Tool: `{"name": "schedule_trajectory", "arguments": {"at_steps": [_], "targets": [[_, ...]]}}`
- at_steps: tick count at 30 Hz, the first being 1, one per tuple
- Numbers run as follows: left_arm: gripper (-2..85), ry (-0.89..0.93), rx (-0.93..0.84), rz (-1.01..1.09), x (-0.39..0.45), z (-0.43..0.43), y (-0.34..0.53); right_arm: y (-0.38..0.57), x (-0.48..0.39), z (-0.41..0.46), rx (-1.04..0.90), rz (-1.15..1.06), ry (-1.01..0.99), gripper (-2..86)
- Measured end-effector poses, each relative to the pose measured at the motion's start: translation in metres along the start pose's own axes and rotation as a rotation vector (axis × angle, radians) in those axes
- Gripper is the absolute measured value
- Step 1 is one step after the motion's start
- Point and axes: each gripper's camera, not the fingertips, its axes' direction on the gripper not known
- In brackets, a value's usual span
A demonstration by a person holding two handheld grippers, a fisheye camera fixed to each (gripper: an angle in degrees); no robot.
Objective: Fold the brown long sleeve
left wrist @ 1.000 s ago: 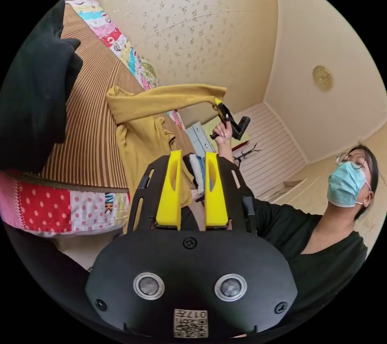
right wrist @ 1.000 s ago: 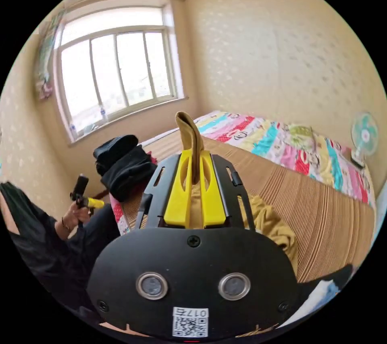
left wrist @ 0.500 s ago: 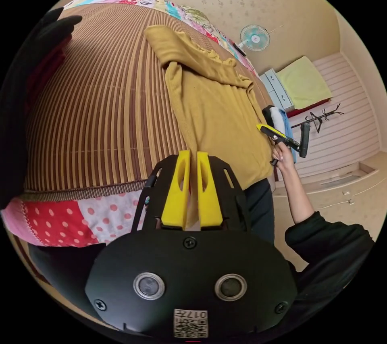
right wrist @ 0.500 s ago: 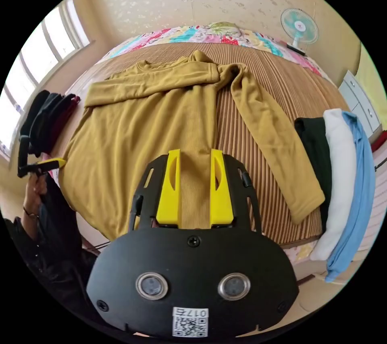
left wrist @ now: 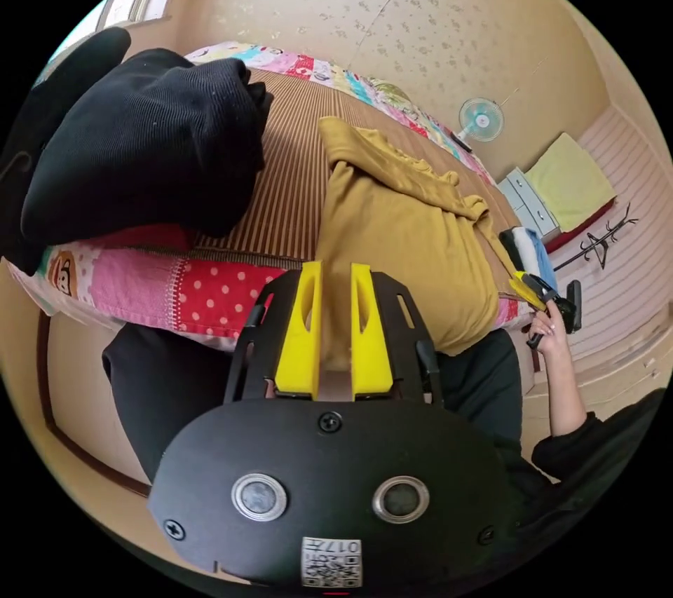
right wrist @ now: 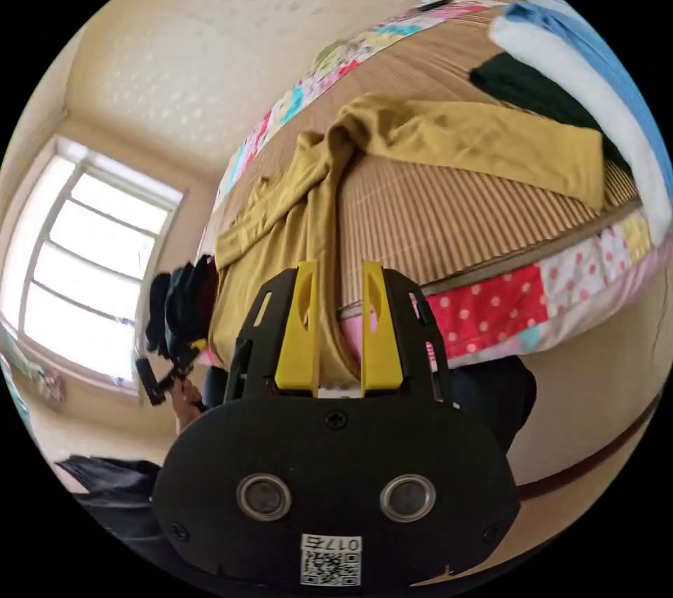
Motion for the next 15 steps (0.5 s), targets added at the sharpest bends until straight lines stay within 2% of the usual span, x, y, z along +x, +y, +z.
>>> {"name": "schedule_trajectory", "arguments": {"at_steps": [5, 8, 15], "targets": [[6.6, 0.035, 0.09, 0.017, 0.002, 0.002, 0.04, -0.022, 0.088, -0.048, 0.169, 0.367, -0.135, 9.7], [6.6, 0.096, 0.098, -0.009, 0.001, 0.014, 0.05, -0.038, 0.114, -0.046, 0.147, 0.507, -0.211, 10.7], [6.6, 0.149, 0.042, 0.025, 0.014, 0.039, 0.066, -0.084, 0.112, -0.028, 0.164, 0.661, -0.092, 5.8]]}}
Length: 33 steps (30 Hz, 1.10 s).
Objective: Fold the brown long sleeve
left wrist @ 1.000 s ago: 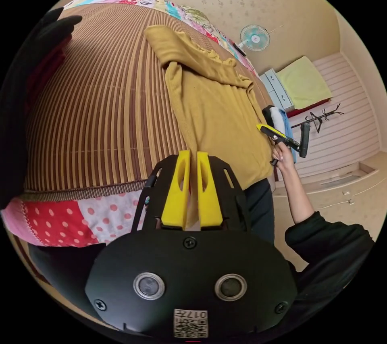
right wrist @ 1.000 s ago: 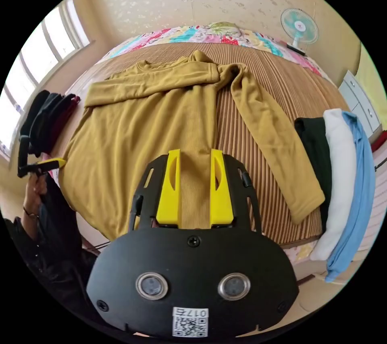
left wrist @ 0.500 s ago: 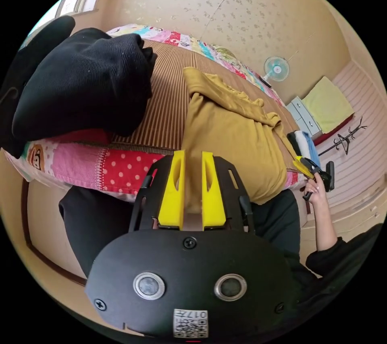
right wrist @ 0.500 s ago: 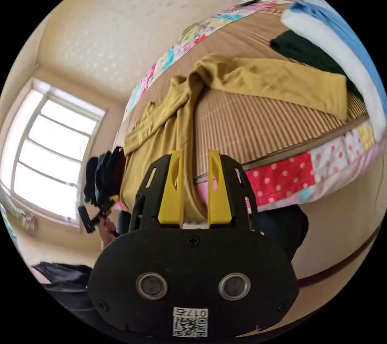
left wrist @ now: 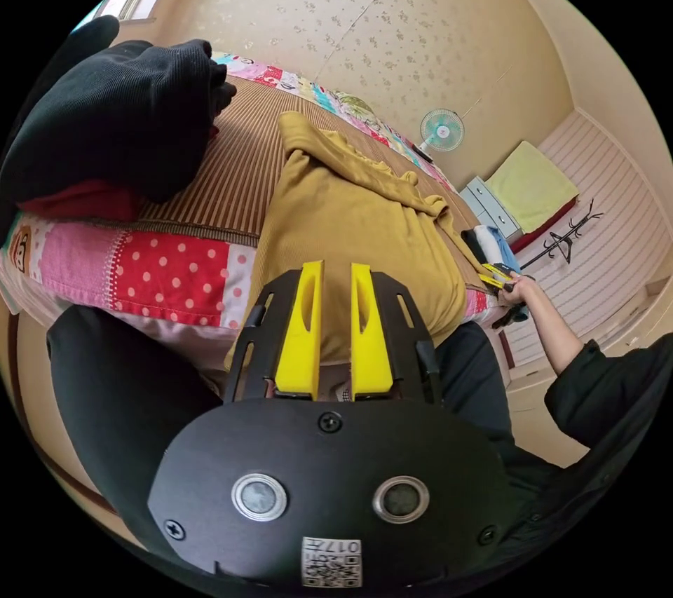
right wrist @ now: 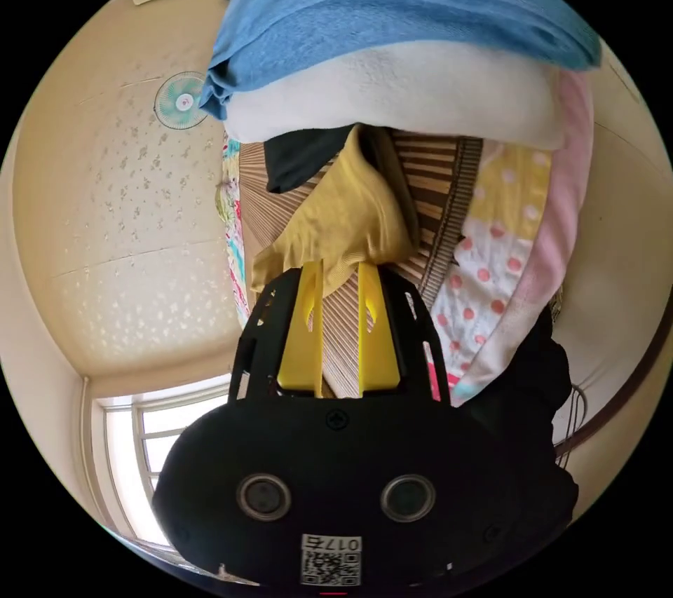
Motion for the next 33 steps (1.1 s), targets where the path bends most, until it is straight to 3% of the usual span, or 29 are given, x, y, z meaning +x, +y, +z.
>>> {"name": "schedule_trajectory", "arguments": {"at_steps": [4, 9, 11, 16, 18, 20, 24, 30, 33], "targets": [[6.6, -0.013, -0.002, 0.005, -0.007, 0.003, 0.009, 0.011, -0.065, -0.005, 0.117, -0.102, 0.109, 3.9], [7.7, 0.009, -0.005, -0.023, -0.017, 0.014, 0.013, 0.166, -0.281, -0.016, 0.457, -0.931, 0.213, 3.5], [8.0, 0.021, -0.009, -0.016, -0.016, 0.021, 0.01, 0.234, -0.326, 0.001, 0.502, -1.117, 0.153, 3.5], [8.3, 0.008, -0.018, 0.016, -0.007, 0.029, 0.013, 0.397, -0.375, 0.107, 0.27, -1.492, -0.11, 4.5], [8.4, 0.012, -0.017, 0.019, -0.005, 0.03, 0.016, 0.46, -0.369, 0.19, -0.045, -1.611, -0.148, 6.1], [8.4, 0.005, -0.019, 0.021, -0.003, 0.03, 0.018, 0.498, -0.35, 0.25, -0.233, -1.668, -0.056, 7.3], [8.5, -0.011, -0.021, 0.026, 0.001, 0.024, 0.02, 0.524, -0.289, 0.3, -0.32, -1.608, 0.146, 7.5], [8.8, -0.066, -0.064, 0.036, 0.018, 0.012, -0.021, 0.473, -0.214, 0.241, -0.191, -1.348, 0.379, 8.0], [8.6, -0.145, -0.214, 0.068, 0.029, 0.056, -0.061, 0.446, -0.187, 0.224, -0.179, -1.232, 0.496, 8.0]]}}
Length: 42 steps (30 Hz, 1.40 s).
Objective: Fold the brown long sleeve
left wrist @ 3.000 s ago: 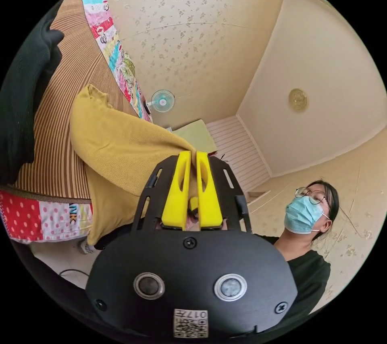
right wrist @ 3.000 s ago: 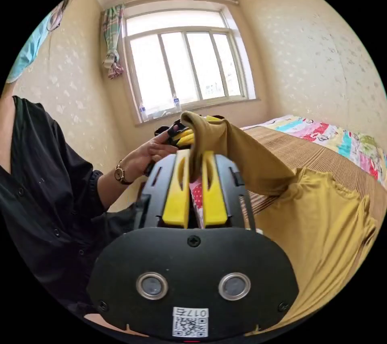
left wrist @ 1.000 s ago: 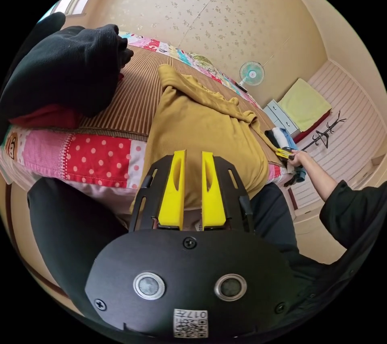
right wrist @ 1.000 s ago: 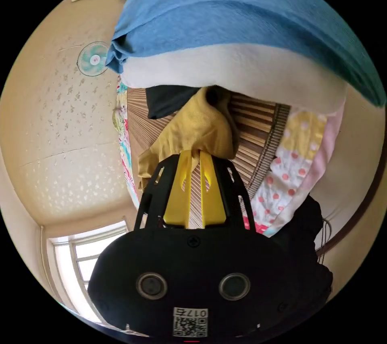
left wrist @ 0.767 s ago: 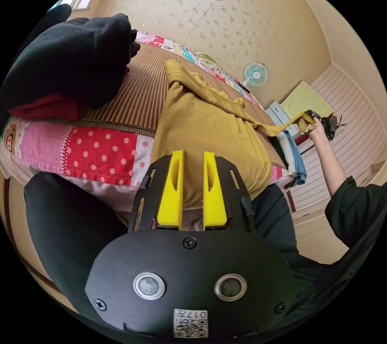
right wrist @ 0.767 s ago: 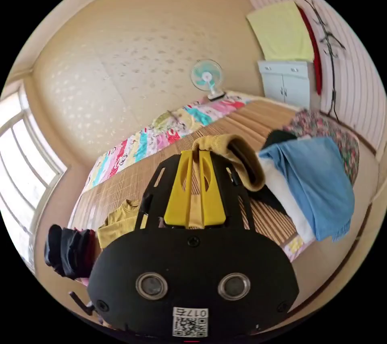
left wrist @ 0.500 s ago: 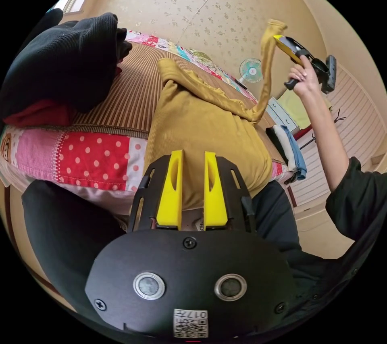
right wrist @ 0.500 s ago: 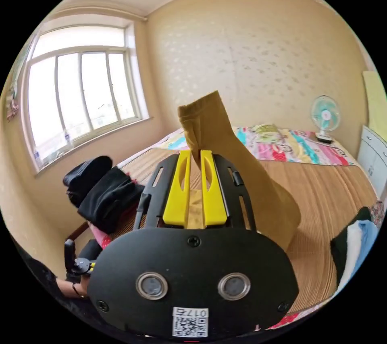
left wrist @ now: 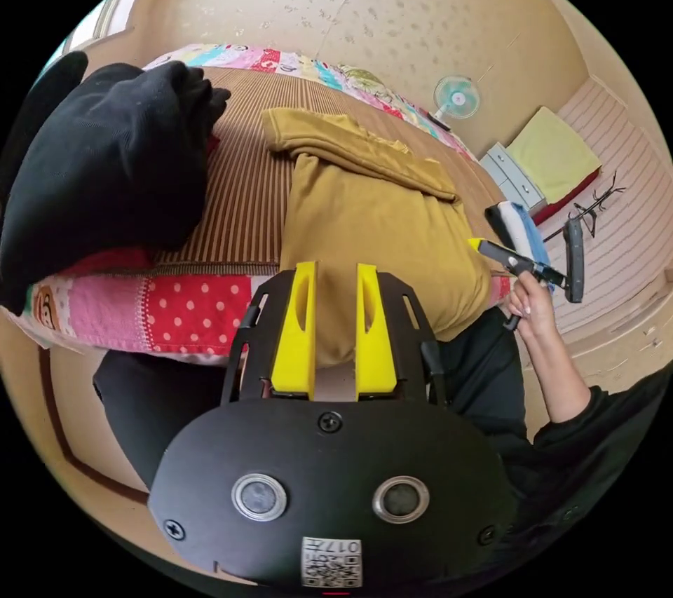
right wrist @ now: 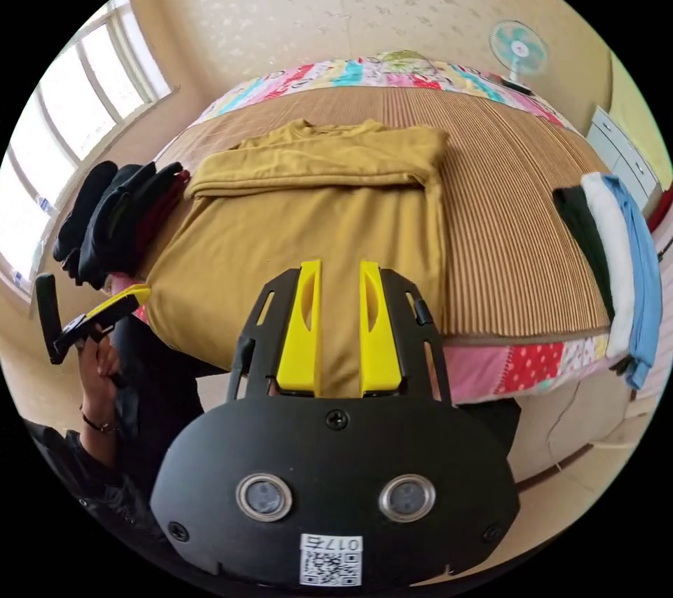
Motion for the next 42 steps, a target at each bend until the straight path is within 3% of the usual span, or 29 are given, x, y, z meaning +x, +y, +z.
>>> {"name": "schedule_trajectory", "arguments": {"at_steps": [2, 6, 11, 15, 20, 26, 31, 36, 42], "targets": [[7.0, -0.089, -0.093, 0.041, 0.013, 0.031, -0.042, 0.0, 0.01, 0.018, -0.087, 0.027, 0.054, 7.7], [5.2, -0.128, -0.117, 0.106, 0.035, 0.065, -0.102, -0.041, -0.001, 0.041, -0.131, -0.026, 0.102, 6.7], [4.6, -0.298, -0.067, 0.195, 0.056, 0.113, -0.194, -0.111, -0.017, 0.085, -0.05, -0.104, 0.233, 5.9], [4.8, -0.202, -0.092, 0.132, 0.036, 0.102, -0.227, -0.165, -0.005, 0.104, -0.045, -0.012, 0.206, 5.6], [6.6, -0.083, 0.142, -0.016, -0.013, -0.008, -0.128, -0.165, 0.013, 0.101, -0.016, 0.024, 0.15, 5.2], [11.0, -0.015, 0.122, -0.157, -0.05, -0.034, -0.026, -0.158, 0.022, 0.094, -0.028, 0.011, 0.169, 5.0], [7.6, 0.103, 0.074, -0.189, -0.072, -0.042, -0.041, -0.138, 0.023, 0.057, -0.037, -0.042, 0.198, 5.9], [4.9, 0.194, 0.001, -0.109, -0.065, -0.078, -0.034, -0.046, 0.08, -0.038, 0.153, 0.08, -0.018, 7.8], [6.5, 0.147, 0.009, -0.178, -0.067, -0.118, 0.014, 0.058, 0.164, -0.056, 0.028, 0.197, -0.154, 12.4]]}}
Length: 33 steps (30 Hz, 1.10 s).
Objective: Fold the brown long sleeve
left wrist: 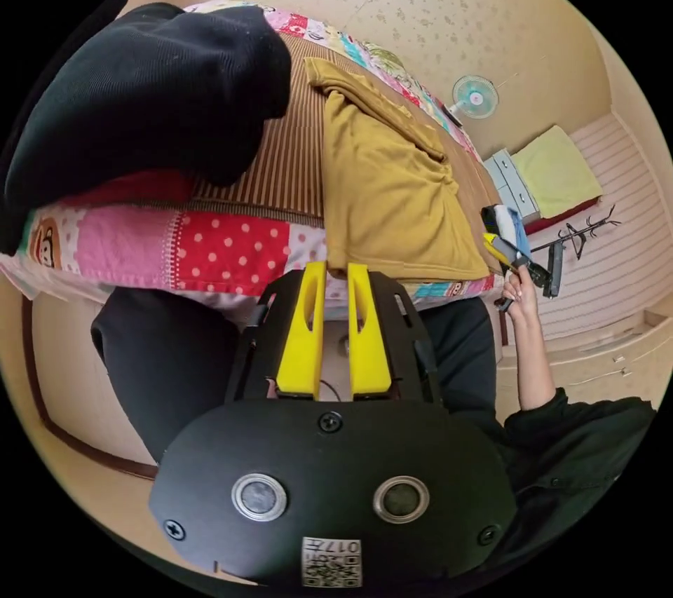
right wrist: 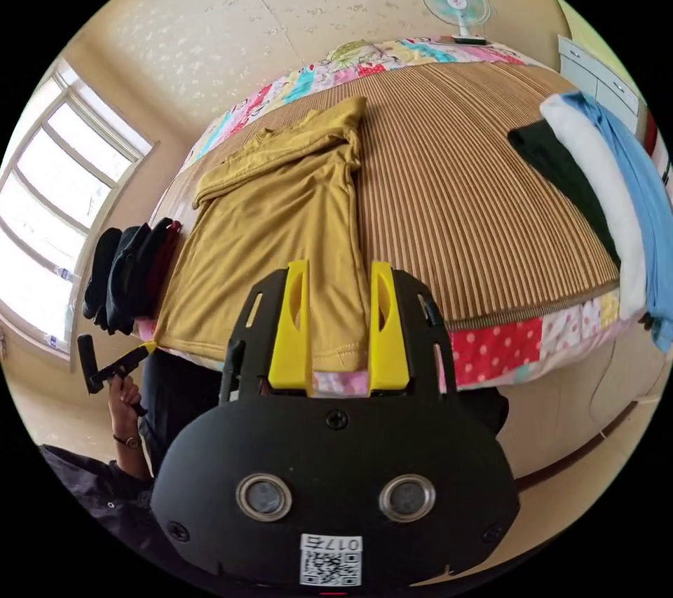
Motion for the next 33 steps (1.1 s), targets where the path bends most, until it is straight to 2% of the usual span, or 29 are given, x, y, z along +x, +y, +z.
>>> {"name": "schedule_trajectory", "arguments": {"at_steps": [2, 5, 7, 9, 13, 15, 20, 24, 26, 27, 29, 33], "targets": [[10.7, 0.067, 0.053, -0.065, -0.019, -0.01, 0.001, 0.02, 0.023, -0.002, -0.007, 0.023, -0.013, 12.7], [13.4, 0.148, 0.013, -0.099, -0.039, -0.001, -0.013, 0.042, 0.047, -0.016, 0.033, 0.048, -0.108, 12.2], [11.8, 0.082, -0.009, -0.105, -0.047, 0.006, -0.019, 0.051, 0.058, -0.02, 0.022, 0.08, -0.12, 10.4], [7.8, 0.073, -0.015, -0.091, -0.052, -0.004, -0.019, 0.058, 0.07, -0.015, -0.098, 0.082, -0.164, 5.7], [4.5, 0.424, -0.003, -0.058, -0.074, -0.04, -0.011, 0.077, 0.1, -0.049, -0.009, 0.113, -0.333, 3.4], [4.4, 0.583, 0.04, -0.041, -0.083, -0.065, -0.005, 0.092, 0.125, -0.088, 0.126, 0.119, -0.528, 2.8], [4.2, 0.962, 0.098, 0.197, -0.074, -0.137, -0.003, 0.116, 0.161, -0.155, 0.404, 0.055, -0.914, 2.2], [4.2, 1.076, 0.163, 0.318, -0.055, -0.178, -0.007, 0.125, 0.166, -0.186, 0.554, -0.035, -1.138, 2.1], [4.3, 1.044, 0.204, 0.237, -0.05, -0.18, -0.017, 0.124, 0.168, -0.187, 0.579, 0.004, -1.123, 2.1], [4.3, 1.016, 0.214, 0.207, -0.05, -0.178, -0.021, 0.119, 0.17, -0.184, 0.569, 0.052, -1.055, 2.1], [4.3, 0.846, 0.234, 0.086, -0.046, -0.161, -0.043, 0.103, 0.171, -0.174, 0.526, 0.128, -0.911, 2.1], [4.2, 0.717, 0.265, -0.089, -0.044, -0.118, -0.101, 0.029, 0.147, -0.141, 0.453, 0.171, -0.638, 2.8]]}}
